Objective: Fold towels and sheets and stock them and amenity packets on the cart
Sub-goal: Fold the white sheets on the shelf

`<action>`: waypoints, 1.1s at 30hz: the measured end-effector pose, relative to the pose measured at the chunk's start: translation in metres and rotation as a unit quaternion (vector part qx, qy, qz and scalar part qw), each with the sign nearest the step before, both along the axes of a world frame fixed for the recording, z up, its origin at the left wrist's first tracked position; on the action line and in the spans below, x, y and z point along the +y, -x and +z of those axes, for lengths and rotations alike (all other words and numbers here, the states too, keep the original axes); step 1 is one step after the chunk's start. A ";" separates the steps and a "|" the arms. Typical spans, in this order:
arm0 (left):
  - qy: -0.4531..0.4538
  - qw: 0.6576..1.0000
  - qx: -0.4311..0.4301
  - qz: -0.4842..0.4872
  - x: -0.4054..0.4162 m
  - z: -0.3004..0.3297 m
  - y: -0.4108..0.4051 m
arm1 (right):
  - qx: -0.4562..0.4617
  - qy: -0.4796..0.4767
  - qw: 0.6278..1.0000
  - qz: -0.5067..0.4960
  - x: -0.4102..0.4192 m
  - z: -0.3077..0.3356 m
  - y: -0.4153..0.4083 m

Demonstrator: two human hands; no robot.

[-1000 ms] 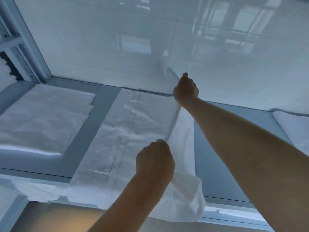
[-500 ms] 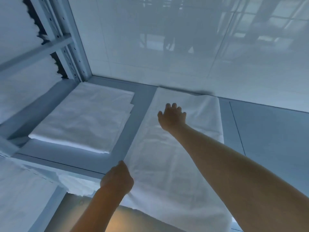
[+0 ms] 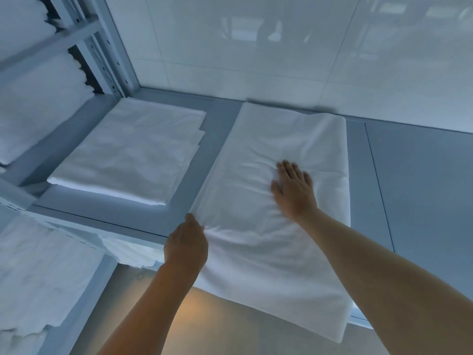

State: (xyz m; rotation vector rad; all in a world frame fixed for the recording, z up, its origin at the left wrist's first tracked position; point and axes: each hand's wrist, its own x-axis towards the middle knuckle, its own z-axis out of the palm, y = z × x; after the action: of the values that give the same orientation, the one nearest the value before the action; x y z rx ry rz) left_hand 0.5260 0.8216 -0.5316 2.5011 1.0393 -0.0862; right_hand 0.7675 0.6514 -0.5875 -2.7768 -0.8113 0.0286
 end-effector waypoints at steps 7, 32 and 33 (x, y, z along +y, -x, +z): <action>-0.026 0.999 -0.035 0.004 0.029 0.009 -0.001 | -0.007 0.027 1.000 0.011 -0.033 0.003 -0.006; -0.137 0.903 -0.012 -0.407 -0.035 -0.034 -0.082 | -0.004 0.050 0.995 0.083 -0.123 0.007 0.060; -0.132 0.900 -0.020 -0.414 -0.040 -0.039 -0.083 | -0.002 0.054 0.995 0.090 -0.132 0.007 0.065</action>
State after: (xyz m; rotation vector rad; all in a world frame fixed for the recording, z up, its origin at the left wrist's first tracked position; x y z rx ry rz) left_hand 0.6093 0.7818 -0.5708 2.9993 -0.1098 -0.1497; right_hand 0.7028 0.5191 -0.5807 -2.7949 -1.0883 0.1025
